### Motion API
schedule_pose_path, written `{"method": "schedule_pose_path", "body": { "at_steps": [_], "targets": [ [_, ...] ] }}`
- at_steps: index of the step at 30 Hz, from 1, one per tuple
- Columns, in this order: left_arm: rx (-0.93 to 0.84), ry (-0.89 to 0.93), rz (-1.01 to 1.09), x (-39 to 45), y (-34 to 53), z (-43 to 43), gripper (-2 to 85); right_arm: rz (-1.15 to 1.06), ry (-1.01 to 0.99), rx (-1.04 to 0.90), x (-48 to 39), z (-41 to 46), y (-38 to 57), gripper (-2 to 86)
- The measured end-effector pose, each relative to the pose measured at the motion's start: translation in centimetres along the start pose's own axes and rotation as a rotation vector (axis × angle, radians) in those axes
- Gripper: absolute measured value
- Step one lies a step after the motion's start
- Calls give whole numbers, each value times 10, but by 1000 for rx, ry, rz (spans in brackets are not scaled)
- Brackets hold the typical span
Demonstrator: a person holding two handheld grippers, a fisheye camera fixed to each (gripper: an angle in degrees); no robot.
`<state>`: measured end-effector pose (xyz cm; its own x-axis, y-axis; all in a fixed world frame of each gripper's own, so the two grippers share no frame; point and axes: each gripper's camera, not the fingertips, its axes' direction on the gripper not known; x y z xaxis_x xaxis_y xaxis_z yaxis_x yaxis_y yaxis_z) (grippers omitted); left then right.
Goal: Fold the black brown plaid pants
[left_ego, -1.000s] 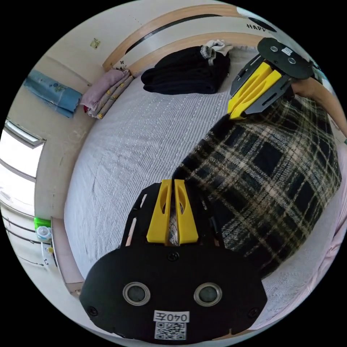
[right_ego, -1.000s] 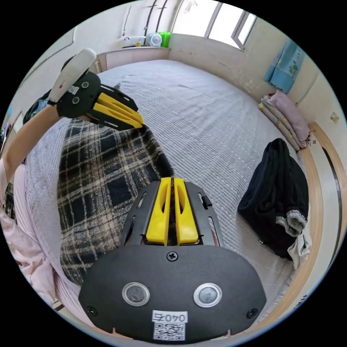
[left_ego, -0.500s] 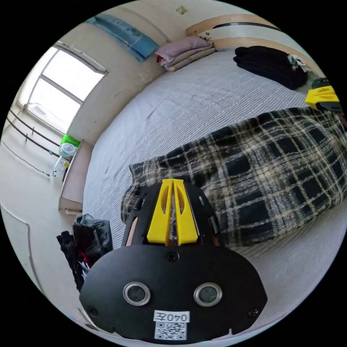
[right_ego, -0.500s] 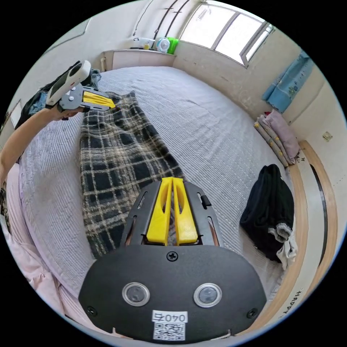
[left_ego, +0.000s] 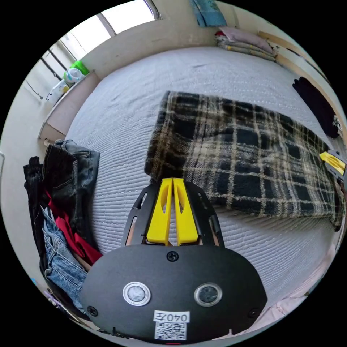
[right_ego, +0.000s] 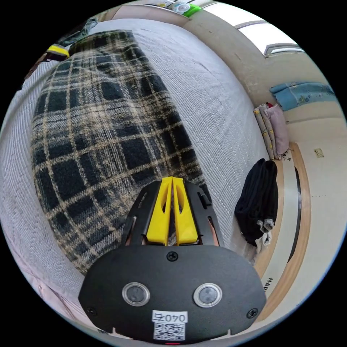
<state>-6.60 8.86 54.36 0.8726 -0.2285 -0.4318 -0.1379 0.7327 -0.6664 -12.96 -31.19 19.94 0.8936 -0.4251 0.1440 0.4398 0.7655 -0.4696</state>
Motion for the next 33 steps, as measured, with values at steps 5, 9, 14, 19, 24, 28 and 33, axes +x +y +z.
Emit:
{"method": "schedule_pose_path", "body": {
  "at_steps": [5, 9, 14, 19, 24, 28, 33],
  "targets": [
    [74, 211, -248, -91, 30, -37, -6, 111, 66, 249, 20, -78, 101, -10],
    [66, 541, -452, -172, 54, -25, 23, 230, -196, 363, 29, -100, 180, -10],
    [-39, 571, -629, -232, 58, 8, 54, 353, -309, 405, 33, -97, 263, -10],
    [50, 734, -757, -272, 64, 10, 46, 393, -243, 352, 40, -93, 313, -10],
    [87, 786, -800, -305, 70, 10, 54, 428, -220, 315, 45, -87, 349, -10],
    [131, 893, -823, -330, 91, 15, 70, 429, -219, 280, 41, -79, 365, -10],
    [216, 1124, -883, -357, 120, 34, 111, 434, -244, 285, 35, -73, 366, -10]
  ]
}}
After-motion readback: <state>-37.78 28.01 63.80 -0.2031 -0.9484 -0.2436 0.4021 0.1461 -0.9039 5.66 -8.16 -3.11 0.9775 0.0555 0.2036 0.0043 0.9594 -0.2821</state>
